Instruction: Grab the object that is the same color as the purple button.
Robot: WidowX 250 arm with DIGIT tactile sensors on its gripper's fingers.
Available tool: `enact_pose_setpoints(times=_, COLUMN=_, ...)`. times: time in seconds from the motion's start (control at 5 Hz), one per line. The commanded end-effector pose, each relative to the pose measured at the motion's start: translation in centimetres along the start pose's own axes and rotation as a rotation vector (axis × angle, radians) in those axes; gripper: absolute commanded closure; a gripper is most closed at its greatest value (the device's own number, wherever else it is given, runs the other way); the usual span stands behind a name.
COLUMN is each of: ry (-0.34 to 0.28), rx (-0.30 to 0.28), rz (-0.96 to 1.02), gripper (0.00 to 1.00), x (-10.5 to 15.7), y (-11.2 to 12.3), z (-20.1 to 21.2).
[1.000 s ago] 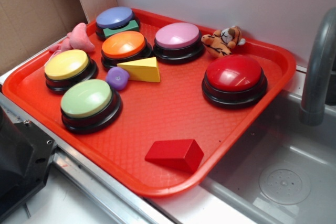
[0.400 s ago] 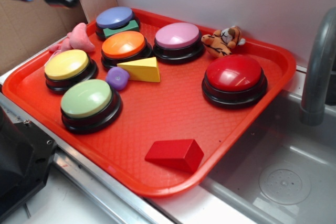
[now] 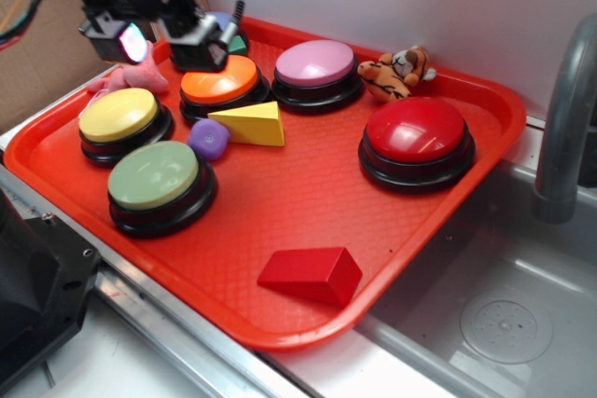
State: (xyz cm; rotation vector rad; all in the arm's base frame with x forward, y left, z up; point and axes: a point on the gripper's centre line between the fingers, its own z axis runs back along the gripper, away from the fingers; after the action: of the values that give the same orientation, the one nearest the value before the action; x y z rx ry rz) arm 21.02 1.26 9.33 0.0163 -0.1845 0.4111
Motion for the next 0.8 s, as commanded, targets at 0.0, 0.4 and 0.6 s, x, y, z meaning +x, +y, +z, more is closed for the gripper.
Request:
enact_pose_setpoints(times=0.0, ry=-0.013, rx=0.01, rz=0.033, gripper=0.0, x=0.6, y=-0.5, z=-4.0)
enact_pose_setpoints(times=0.4, ry=0.016, rx=0.05, rz=0.03, gripper=0.0, x=0.3, y=-0.2, z=-5.9)
enact_pose_setpoints(times=0.6, ry=0.031, rx=0.065, rz=0.025, gripper=0.0, x=0.3, y=-0.1, z=-6.5)
